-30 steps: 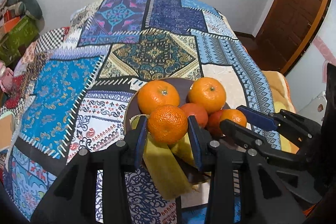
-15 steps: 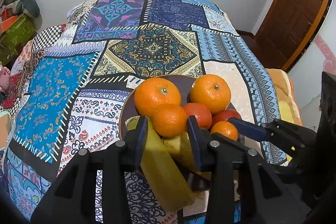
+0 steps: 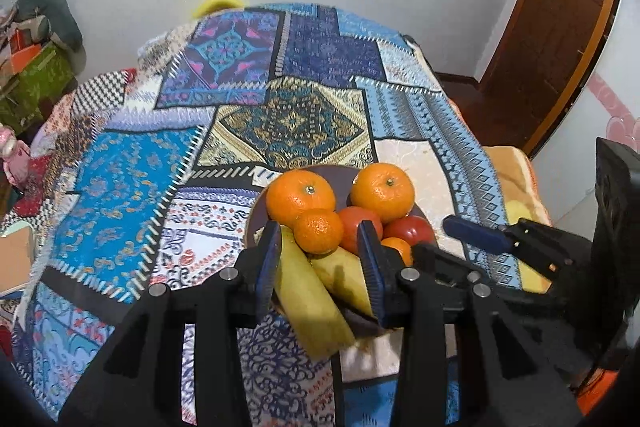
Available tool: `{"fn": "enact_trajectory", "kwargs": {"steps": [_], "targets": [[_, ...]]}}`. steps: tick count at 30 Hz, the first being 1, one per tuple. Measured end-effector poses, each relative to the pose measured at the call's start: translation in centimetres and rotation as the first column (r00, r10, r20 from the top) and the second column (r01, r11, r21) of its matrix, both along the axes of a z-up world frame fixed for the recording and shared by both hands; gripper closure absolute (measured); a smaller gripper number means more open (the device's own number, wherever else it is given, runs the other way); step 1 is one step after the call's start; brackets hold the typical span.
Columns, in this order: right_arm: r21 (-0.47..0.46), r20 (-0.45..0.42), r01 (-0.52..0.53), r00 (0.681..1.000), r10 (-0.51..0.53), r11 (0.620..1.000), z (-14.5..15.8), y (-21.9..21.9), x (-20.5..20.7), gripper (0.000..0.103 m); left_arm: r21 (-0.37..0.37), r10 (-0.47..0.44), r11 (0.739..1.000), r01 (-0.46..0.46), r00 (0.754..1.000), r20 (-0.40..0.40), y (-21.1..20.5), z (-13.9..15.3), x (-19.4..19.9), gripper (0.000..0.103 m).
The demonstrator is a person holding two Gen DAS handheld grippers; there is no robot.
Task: Organize fruits
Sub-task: 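Carry both mandarins onto the plate and open both tools, then withdraw both tools and move toward the dark red plum on the quilt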
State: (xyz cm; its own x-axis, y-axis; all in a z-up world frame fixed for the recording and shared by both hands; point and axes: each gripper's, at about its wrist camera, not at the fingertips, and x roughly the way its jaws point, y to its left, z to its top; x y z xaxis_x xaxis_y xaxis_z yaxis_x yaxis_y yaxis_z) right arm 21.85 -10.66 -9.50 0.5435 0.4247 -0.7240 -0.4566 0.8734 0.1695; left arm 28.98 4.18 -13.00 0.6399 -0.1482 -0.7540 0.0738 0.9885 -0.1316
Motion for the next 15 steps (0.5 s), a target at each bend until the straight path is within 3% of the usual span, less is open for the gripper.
{"fn": "enact_trajectory", "kwargs": {"steps": [7,15], "targets": [[0.007,0.056,0.051,0.997,-0.052,0.999,2.8,-3.1,-2.5,0.063,0.005,0.006,1.000,-0.006,0.999,0.036,0.4,2.3,-3.9,0.058],[0.006,0.075,0.112,0.991,-0.112,0.994,3.9,-6.6,-6.4,0.061,0.016,0.001,1.000,-0.002,1.000,0.010,0.5,2.1,-8.4,0.057]]}}
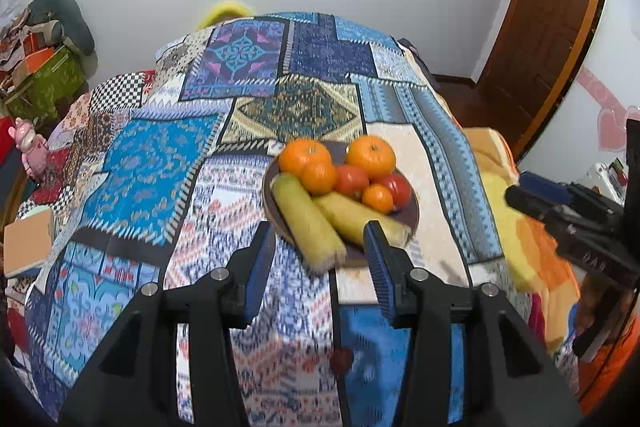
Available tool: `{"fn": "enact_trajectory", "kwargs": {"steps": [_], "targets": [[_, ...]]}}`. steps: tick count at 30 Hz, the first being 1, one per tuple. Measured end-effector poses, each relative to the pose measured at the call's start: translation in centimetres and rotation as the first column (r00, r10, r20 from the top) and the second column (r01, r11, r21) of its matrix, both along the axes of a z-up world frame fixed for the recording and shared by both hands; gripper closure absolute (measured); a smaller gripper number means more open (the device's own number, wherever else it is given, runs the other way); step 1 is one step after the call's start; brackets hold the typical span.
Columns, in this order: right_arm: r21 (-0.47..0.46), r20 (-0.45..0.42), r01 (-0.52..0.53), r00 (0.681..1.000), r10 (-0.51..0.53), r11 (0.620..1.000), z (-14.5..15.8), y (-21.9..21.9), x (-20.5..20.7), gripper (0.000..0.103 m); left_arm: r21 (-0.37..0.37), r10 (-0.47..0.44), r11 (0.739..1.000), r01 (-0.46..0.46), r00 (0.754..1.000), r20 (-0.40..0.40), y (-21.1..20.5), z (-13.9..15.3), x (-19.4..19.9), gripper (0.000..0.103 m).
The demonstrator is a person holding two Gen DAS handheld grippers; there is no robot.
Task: Organize fruits
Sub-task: 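Withdraw both tools and move toward the dark red plum on the quilt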
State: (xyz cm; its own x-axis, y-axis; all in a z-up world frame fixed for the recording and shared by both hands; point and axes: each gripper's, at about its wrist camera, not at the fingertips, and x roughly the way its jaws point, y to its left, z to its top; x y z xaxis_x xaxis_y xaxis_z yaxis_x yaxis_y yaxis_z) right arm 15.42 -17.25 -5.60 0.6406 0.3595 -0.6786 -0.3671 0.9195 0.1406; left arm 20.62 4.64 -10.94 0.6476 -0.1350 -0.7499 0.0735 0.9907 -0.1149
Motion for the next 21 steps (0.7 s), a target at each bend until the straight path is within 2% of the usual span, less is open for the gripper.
{"fn": "enact_trajectory", "kwargs": {"steps": [7,12,21], "targets": [[-0.023,-0.053,0.031,0.998,-0.032,0.999,-2.1,-1.6,-2.5,0.061,-0.011,-0.007,1.000,0.007,0.999,-0.051,-0.2,-1.7,-3.0,0.057],[-0.032,-0.125,0.054,0.990,-0.058,0.998,-4.8,-2.5,-3.7,0.061,-0.032,-0.019,0.999,0.016,0.995,-0.096,-0.7,-3.5,-4.7,0.057],[-0.035,-0.237,0.088,0.967,-0.094,0.995,-9.0,-3.6,-4.8,0.061,-0.027,-0.044,0.999,0.040,0.983,-0.181,-2.2,-7.4,-6.0,0.057]]}}
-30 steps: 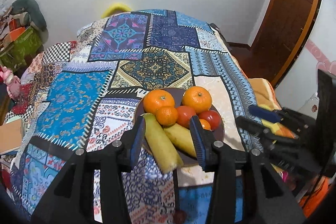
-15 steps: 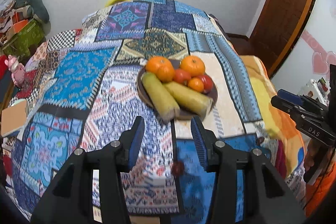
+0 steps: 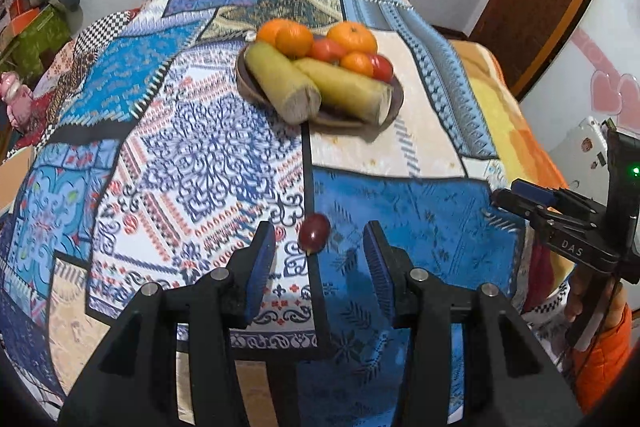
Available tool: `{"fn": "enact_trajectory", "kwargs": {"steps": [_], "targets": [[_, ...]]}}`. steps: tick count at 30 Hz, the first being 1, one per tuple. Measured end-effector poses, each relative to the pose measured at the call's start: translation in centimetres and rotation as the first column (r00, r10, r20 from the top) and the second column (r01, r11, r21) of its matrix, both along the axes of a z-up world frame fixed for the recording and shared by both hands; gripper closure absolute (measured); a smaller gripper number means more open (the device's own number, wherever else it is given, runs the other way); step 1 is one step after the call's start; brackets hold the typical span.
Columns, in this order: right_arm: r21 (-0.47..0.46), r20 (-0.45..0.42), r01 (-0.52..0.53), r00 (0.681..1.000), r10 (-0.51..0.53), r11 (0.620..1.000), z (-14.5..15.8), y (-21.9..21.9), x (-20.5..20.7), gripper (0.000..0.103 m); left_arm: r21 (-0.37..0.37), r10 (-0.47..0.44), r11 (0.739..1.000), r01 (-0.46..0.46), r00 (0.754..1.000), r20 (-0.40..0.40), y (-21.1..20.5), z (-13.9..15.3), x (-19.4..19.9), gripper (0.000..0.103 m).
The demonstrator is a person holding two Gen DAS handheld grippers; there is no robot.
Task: Organize fruits
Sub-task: 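Withdraw both tools and move toward the dark red plum on the quilt, then grasp the dark red plum with the right tool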
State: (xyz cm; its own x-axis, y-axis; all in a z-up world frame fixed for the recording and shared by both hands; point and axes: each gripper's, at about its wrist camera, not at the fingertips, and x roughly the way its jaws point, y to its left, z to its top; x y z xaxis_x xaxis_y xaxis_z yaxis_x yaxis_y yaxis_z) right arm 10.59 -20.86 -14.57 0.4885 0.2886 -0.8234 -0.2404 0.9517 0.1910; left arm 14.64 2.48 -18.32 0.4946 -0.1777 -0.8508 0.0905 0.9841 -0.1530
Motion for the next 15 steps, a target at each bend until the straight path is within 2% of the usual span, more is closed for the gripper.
{"fn": "enact_trajectory", "kwargs": {"steps": [4,8,12,14,15], "targets": [[0.003,-0.036,0.014,0.999,-0.014,1.000,-1.2,-0.6,0.1,0.061,0.001,0.001,1.000,-0.001,1.000,-0.024,-0.2,-1.2,0.2,0.058],[-0.001,-0.037,0.007,0.999,-0.007,1.000,-1.4,-0.5,-0.1,0.061,0.014,0.003,1.000,-0.003,1.000,-0.026,-0.3,-1.7,0.6,0.071],[-0.027,-0.031,-0.011,0.999,0.010,1.000,-1.5,-0.2,-0.3,0.061,0.002,0.010,1.000,-0.010,0.999,-0.043,-0.2,-2.5,1.0,0.078],[-0.038,-0.028,-0.011,1.000,0.010,0.999,-1.6,-0.2,-0.3,0.065,0.007,0.012,1.000,-0.012,0.999,-0.038,-0.2,-2.7,1.0,0.081],[-0.046,-0.025,-0.007,1.000,0.006,0.999,-1.6,-0.3,-0.4,0.070,0.009,0.013,1.000,-0.013,0.999,-0.034,-0.2,-2.7,1.0,0.085]]}}
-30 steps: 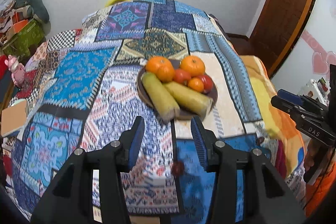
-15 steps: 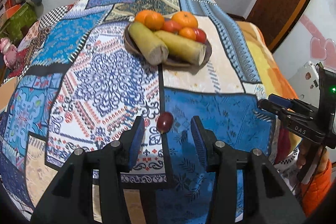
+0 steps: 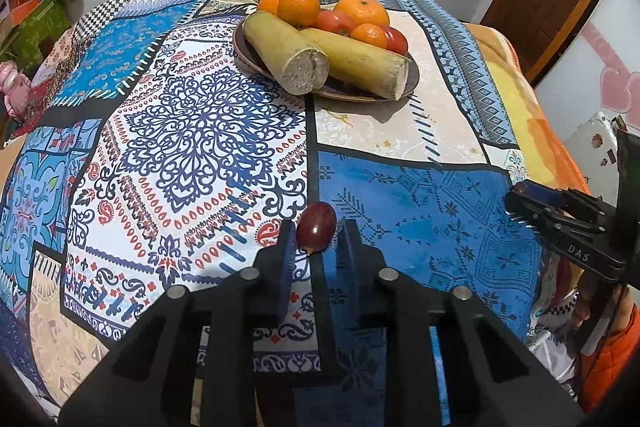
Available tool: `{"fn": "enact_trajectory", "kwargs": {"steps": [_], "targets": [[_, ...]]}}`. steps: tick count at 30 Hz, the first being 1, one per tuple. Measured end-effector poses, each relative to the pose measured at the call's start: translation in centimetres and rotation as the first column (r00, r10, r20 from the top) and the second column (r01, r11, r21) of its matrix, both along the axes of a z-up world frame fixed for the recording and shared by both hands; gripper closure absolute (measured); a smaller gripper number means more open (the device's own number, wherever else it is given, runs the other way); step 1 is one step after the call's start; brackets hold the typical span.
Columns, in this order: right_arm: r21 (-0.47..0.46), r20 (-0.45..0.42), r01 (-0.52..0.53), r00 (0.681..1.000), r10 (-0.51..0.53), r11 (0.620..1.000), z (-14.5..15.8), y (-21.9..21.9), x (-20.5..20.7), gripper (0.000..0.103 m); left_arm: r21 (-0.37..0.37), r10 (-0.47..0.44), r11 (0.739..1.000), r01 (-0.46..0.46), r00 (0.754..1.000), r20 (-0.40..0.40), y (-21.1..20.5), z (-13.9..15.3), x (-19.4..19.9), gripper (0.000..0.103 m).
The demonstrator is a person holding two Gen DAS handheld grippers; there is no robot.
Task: Organize fruits
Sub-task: 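Grasp the dark red plum with the right tool, then carry the plum onto the plate and open the right tool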
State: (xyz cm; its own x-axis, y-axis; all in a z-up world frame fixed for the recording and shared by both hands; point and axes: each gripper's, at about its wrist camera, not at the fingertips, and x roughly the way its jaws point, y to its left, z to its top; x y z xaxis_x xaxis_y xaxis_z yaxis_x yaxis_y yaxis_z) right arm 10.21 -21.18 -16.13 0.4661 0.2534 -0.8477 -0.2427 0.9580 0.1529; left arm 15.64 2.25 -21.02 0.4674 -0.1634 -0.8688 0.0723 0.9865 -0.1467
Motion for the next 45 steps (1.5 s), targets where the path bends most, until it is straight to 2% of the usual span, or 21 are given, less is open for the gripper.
{"fn": "enact_trajectory", "kwargs": {"steps": [3,11,22,33,45], "targets": [[0.006,-0.001,0.007,1.000,-0.007,1.000,0.0,-0.3,0.1,0.079,-0.006,-0.001,1.000,0.001,1.000,0.001,0.1,0.0,0.0,0.085],[0.032,0.010,0.007,1.000,-0.008,0.999,0.6,-0.2,0.4,0.080,-0.006,-0.001,1.000,0.001,1.000,0.021,0.3,0.8,-0.1,0.085],[0.063,0.114,-0.035,0.993,0.028,0.997,4.5,1.5,1.9,0.080,-0.013,0.000,1.000,0.002,0.993,0.114,0.4,4.7,0.9,0.085],[0.109,0.227,-0.155,0.966,0.127,0.982,7.9,6.7,4.7,0.080,-0.017,-0.013,1.000,0.017,0.982,0.190,-0.2,7.5,4.2,0.085],[0.093,0.258,-0.229,0.946,0.198,0.969,7.7,10.8,8.3,0.080,-0.018,-0.005,1.000,0.009,0.980,0.198,0.3,7.1,9.0,0.085]]}}
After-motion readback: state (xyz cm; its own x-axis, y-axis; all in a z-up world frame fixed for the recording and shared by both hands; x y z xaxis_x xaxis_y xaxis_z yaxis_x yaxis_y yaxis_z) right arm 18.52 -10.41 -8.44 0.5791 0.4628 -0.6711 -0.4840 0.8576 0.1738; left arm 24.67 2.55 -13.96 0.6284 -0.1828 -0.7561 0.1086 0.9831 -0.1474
